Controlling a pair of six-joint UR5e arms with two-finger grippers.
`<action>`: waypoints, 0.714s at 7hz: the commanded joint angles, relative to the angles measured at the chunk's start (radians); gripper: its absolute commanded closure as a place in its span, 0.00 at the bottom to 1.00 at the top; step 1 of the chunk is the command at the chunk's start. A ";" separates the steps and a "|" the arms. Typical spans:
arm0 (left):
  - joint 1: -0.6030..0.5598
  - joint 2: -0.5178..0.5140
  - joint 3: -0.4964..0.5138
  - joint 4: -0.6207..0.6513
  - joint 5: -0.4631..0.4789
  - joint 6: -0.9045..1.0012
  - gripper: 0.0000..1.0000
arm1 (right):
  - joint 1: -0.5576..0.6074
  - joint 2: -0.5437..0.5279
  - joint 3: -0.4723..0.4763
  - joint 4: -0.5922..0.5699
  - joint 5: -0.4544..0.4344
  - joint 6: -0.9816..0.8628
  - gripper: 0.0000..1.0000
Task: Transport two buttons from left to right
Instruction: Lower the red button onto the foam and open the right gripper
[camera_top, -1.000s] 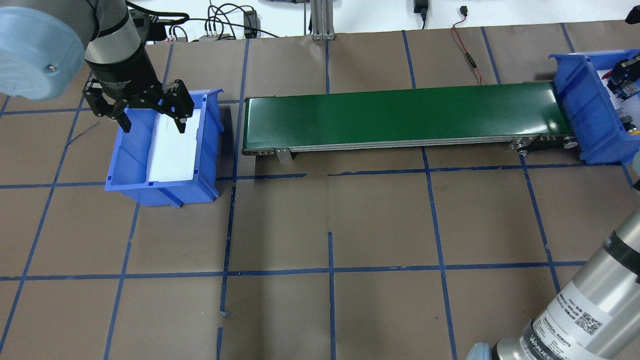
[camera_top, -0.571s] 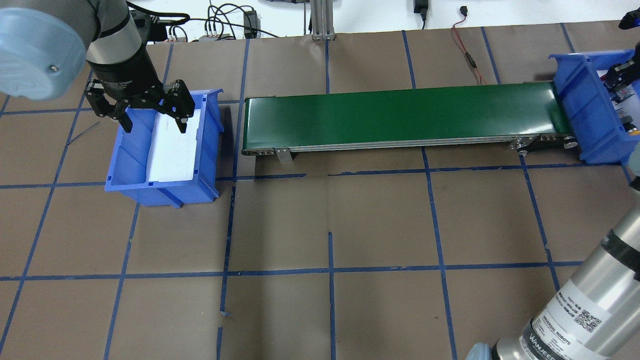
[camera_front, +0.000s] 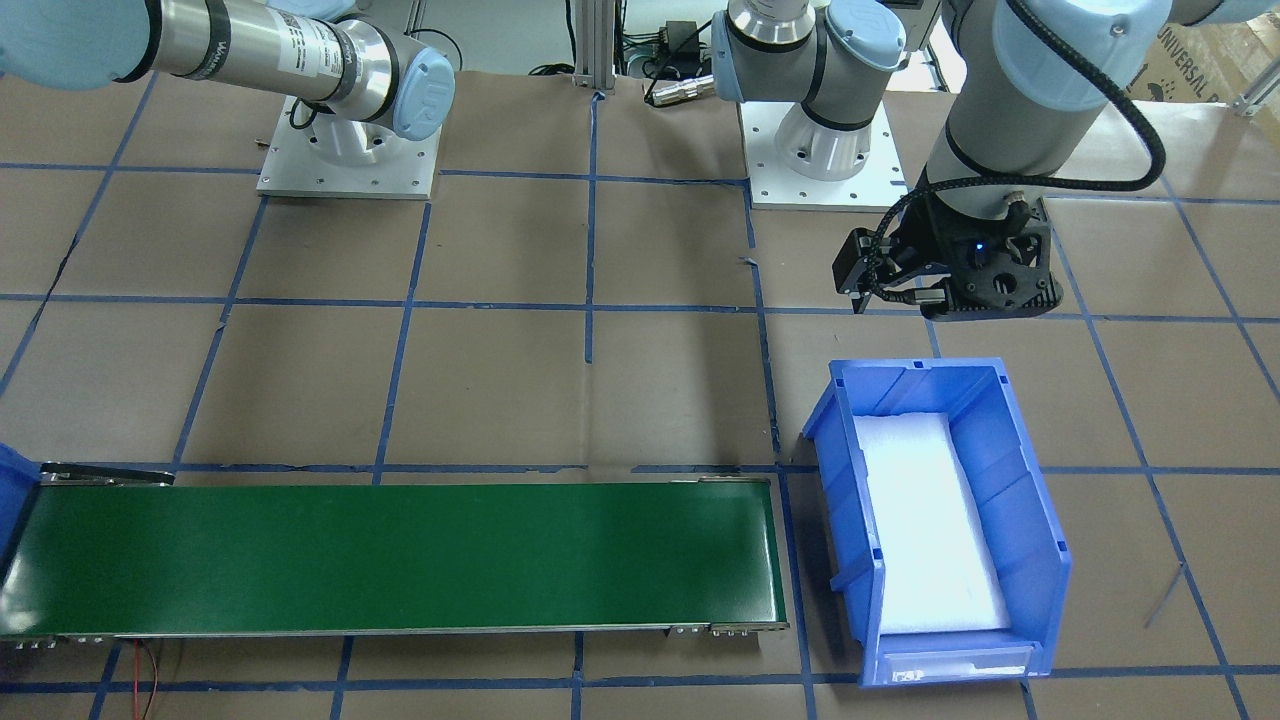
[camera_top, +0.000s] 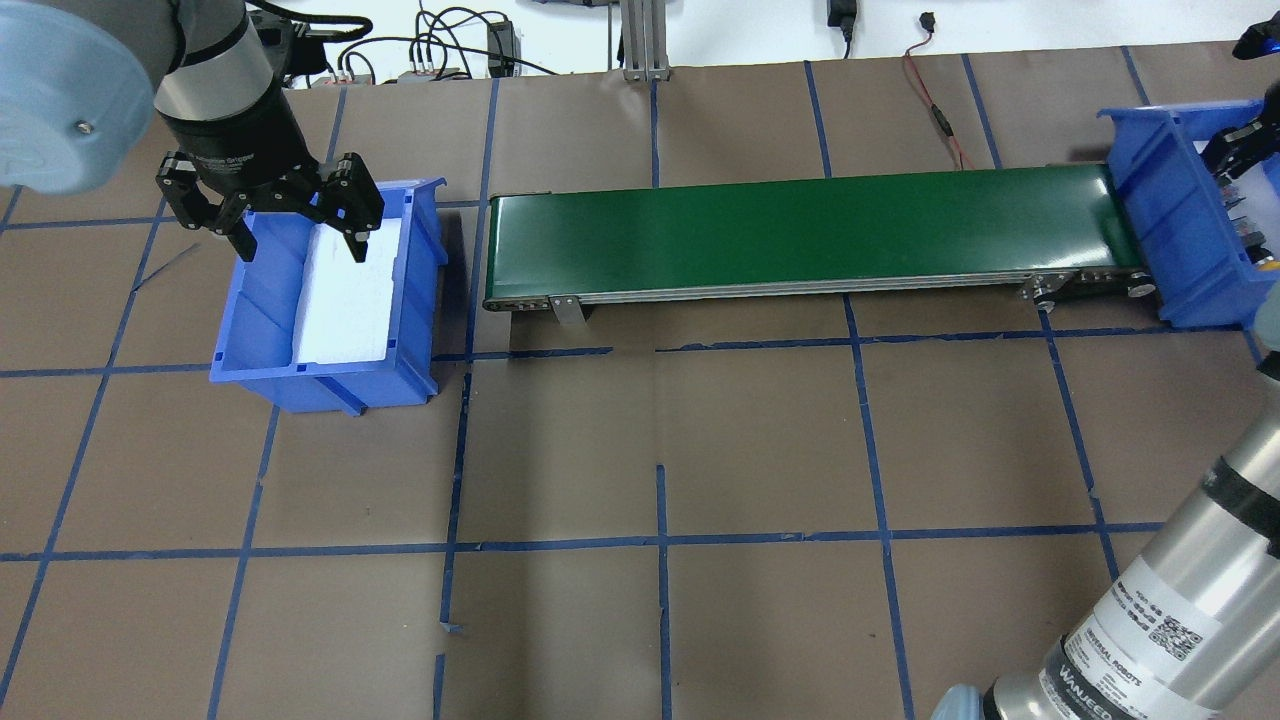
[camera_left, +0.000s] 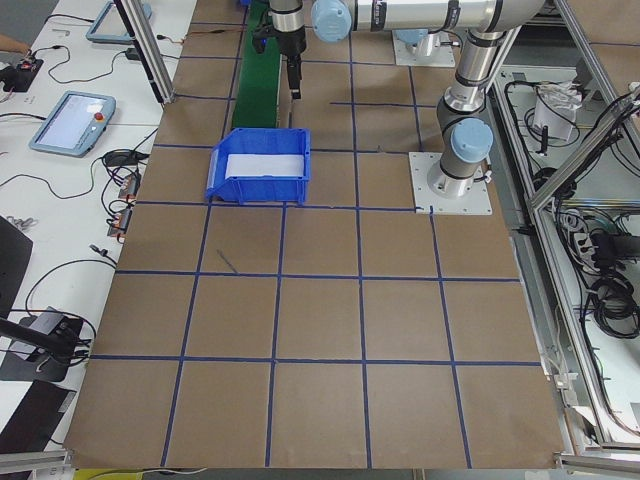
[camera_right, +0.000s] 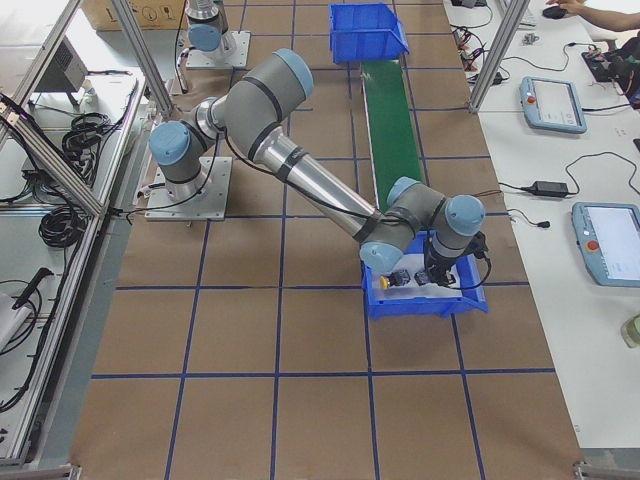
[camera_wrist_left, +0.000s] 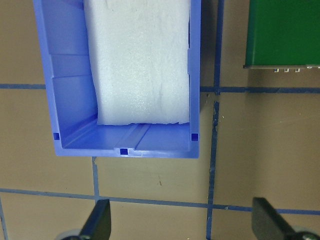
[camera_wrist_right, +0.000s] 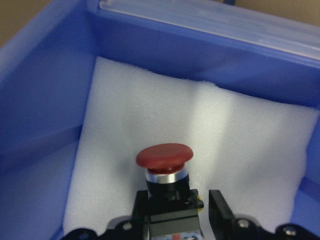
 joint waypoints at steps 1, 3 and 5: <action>-0.002 0.031 0.011 -0.020 -0.002 -0.001 0.00 | 0.000 -0.008 -0.030 0.038 0.005 -0.010 0.49; -0.002 0.037 0.003 -0.018 -0.005 -0.001 0.00 | 0.001 -0.099 -0.081 0.230 0.005 -0.010 0.48; -0.001 0.039 -0.003 -0.006 0.000 0.001 0.00 | 0.015 -0.187 -0.079 0.345 0.043 -0.015 0.23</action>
